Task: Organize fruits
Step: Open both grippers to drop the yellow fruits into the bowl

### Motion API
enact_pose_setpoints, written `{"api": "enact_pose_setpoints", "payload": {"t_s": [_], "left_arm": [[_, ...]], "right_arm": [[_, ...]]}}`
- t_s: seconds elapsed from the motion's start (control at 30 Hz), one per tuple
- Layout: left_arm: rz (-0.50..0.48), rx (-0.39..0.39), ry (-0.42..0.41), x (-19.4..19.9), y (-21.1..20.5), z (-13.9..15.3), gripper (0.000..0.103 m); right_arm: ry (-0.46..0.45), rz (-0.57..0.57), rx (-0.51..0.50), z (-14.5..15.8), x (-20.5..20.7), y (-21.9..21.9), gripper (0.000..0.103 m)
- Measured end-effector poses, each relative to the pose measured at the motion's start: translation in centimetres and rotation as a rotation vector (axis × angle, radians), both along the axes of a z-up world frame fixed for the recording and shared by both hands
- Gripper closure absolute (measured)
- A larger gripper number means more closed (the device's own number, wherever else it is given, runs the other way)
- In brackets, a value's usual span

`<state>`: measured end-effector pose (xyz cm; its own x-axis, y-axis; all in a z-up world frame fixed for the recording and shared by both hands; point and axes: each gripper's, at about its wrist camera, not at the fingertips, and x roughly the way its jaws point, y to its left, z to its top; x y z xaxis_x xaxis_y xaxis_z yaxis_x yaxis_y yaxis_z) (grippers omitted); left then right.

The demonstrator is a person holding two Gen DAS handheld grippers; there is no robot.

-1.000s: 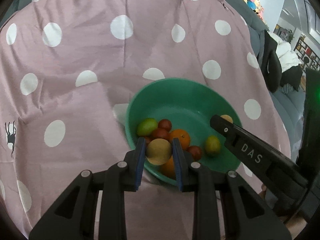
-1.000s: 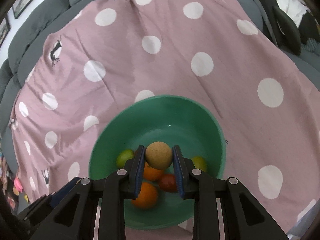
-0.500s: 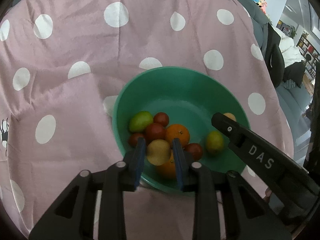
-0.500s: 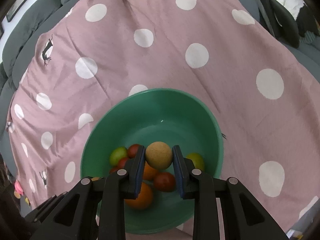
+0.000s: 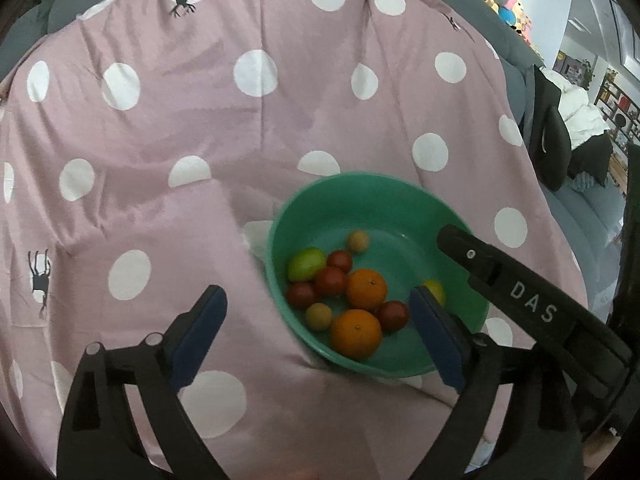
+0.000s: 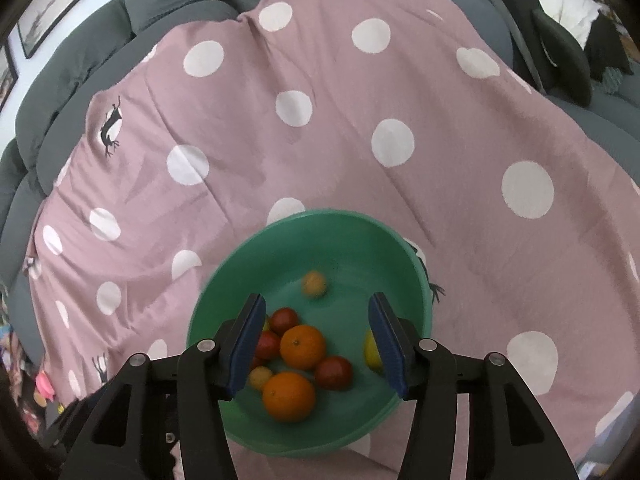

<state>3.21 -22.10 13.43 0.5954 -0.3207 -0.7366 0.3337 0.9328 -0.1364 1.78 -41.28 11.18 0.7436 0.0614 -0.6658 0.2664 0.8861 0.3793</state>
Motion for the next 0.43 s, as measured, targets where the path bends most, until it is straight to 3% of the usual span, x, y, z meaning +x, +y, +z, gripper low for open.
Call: {"api": "enact_pose_setpoints", "payload": {"t_s": [0.43], "left_arm": [[0.038,-0.015,-0.012,-0.4,2.1,0.5,0.004]], "right_arm": [[-0.006,-0.011,-0.063,1.2,-0.4,1.1,0.048]]}}
